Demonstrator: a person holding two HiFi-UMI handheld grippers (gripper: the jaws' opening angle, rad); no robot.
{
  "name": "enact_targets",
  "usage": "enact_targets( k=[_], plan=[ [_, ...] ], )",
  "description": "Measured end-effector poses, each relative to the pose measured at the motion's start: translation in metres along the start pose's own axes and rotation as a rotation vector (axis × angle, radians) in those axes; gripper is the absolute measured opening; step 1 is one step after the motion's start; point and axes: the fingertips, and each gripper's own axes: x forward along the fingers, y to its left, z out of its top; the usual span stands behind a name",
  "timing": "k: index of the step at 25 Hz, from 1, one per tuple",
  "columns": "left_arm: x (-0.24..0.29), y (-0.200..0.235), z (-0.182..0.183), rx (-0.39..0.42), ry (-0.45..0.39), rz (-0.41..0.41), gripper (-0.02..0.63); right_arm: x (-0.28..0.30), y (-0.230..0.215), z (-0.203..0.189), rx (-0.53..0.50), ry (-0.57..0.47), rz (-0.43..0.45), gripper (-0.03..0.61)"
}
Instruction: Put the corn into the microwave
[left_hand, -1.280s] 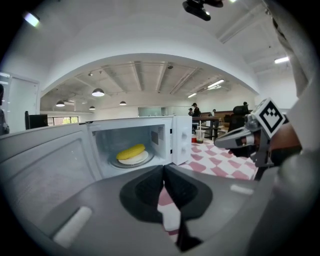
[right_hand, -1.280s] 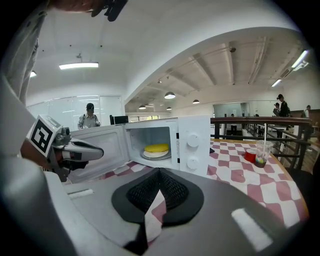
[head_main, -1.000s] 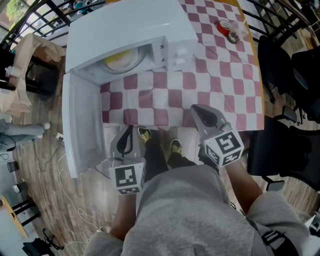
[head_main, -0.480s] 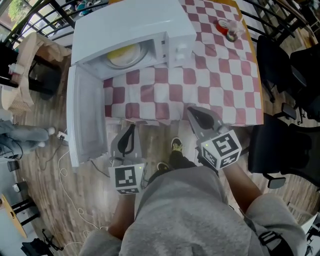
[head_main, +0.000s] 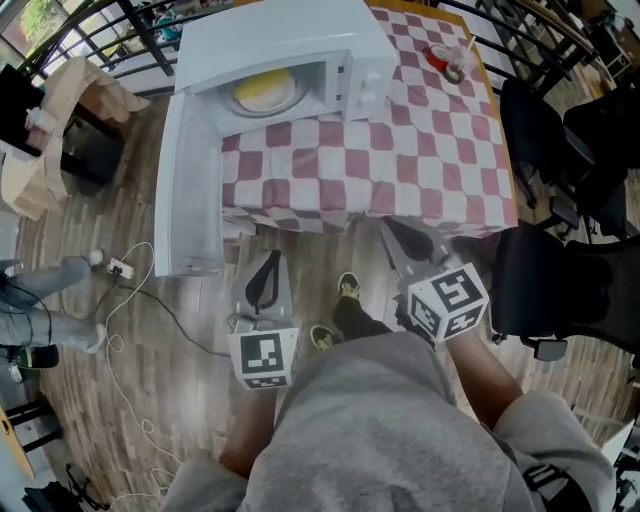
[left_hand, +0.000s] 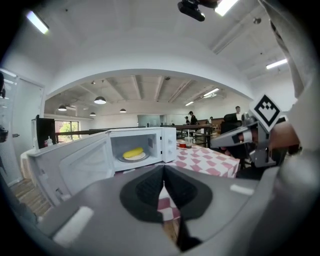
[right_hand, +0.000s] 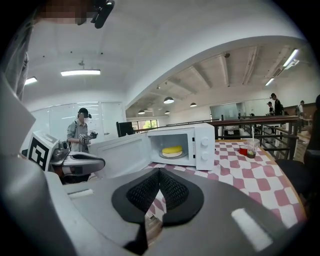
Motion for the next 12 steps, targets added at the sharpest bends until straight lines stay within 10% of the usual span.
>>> enact_targets(
  k=[12],
  plan=[
    [-0.077,-0.008,-0.021,-0.011,-0.035,0.034,0.011,-0.076,0.027,-0.025,0.040,-0.003,-0.078,-0.002]
  ],
)
